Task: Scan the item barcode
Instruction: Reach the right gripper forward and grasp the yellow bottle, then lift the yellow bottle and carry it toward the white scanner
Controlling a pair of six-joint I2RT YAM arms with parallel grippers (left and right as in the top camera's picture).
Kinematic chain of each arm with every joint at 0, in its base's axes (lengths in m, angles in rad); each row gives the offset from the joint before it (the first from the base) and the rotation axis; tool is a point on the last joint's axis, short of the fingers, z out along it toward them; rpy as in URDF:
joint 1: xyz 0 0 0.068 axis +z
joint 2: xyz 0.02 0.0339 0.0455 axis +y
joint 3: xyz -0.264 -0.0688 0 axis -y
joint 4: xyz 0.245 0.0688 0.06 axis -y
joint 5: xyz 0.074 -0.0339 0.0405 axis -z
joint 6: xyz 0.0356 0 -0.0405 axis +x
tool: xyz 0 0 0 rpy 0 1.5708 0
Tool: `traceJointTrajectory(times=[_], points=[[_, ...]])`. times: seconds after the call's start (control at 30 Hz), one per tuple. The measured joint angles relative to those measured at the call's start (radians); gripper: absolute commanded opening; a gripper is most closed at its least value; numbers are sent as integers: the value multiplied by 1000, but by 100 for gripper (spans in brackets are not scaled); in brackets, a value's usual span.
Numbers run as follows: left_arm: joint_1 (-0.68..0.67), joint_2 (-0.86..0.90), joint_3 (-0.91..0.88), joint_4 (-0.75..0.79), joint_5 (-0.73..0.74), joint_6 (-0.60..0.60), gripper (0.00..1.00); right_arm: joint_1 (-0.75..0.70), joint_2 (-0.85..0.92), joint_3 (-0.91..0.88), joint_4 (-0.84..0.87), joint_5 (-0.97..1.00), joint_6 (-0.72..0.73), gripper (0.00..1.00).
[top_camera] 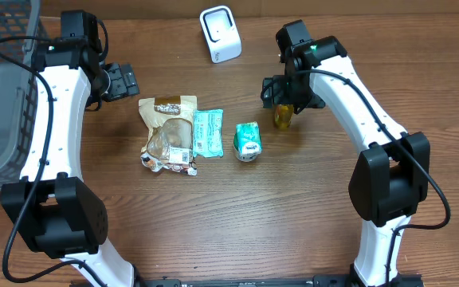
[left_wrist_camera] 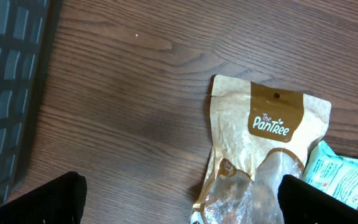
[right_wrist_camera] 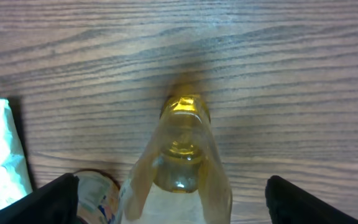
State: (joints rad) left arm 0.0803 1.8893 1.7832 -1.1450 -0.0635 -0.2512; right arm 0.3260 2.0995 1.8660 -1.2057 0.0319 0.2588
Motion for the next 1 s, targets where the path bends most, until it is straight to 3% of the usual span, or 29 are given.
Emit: traceJointTrajectory(times=[0.17,0.47,0.67,0.8,1.0], points=[[0,0,0,0,0,0,100,-12,0,0,2,2,0,66],[0,0,0,0,0,0,99,-17,0,0,1,2,3,52],[0,0,0,0,0,0,100,-17,0,0,-8,2,3,36],[0,0,0,0,0,0,100,-24,0,18,-60,-6,2,32],[0,0,0,0,0,0,100,-126,-42,66,-103,-216,-50,24]])
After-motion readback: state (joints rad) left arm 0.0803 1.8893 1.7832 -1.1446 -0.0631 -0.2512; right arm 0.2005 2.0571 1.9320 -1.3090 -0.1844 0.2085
